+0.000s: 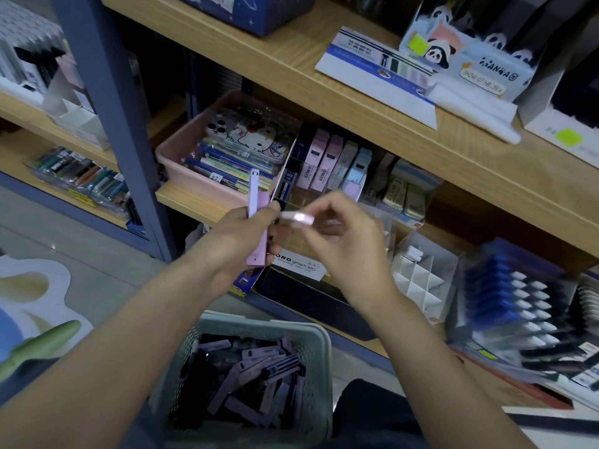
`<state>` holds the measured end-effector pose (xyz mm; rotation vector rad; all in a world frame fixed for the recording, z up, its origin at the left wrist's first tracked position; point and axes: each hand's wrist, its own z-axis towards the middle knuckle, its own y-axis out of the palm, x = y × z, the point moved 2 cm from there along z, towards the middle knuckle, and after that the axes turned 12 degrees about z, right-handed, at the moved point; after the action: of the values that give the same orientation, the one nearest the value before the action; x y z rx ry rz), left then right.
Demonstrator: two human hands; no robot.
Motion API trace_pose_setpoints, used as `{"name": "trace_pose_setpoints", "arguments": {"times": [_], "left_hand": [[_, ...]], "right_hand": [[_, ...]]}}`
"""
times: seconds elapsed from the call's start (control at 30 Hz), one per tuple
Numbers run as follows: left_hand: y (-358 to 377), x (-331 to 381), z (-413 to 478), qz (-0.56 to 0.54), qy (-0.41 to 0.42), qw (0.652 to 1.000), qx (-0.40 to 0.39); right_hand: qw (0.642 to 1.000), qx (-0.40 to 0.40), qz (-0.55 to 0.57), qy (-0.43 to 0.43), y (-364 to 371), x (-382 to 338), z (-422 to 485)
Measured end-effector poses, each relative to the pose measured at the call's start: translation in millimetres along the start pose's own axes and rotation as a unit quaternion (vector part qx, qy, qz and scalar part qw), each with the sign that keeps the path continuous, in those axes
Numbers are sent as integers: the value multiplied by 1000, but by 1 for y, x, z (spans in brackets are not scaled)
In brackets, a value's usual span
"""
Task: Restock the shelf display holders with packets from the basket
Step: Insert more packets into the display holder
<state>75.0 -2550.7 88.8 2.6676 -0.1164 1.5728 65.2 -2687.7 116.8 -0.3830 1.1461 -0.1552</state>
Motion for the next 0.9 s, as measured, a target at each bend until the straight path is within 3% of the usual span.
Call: {"name": "trace_pose_setpoints", "arguments": {"times": [0.13,0.2,0.3,0.37,0.47,0.57,0.63,0.73,0.8,0.9], "left_hand": [[-2,3,-1,-8,20,999,29],[-5,3,-1,7,35,998,45],[-8,4,-2,66,62,995,36],[-7,4,-5,108,86,990,0],[-5,4,-10,144,117,982,-46],[-7,2,-8,157,120,979,-43],[-11,0,-5,153,105,982,-27],[-18,0,-3,82,80,993,34],[-24,-1,-1,60,73,993,75],[-24,-2,-2,61,67,993,80]], "right_hand": [[985,-91,-96,-113,11,6,-7],[987,-96,-78,-102,14,6,-8],[999,-9,2,43,14,5,-5],[984,25,66,166,13,8,-1],[947,-15,140,290,13,11,3],[924,-16,190,332,11,10,7],[925,12,206,320,8,8,12],[946,117,184,241,3,7,22],[964,177,120,160,-3,10,30],[977,195,-12,86,-7,22,38]]}}
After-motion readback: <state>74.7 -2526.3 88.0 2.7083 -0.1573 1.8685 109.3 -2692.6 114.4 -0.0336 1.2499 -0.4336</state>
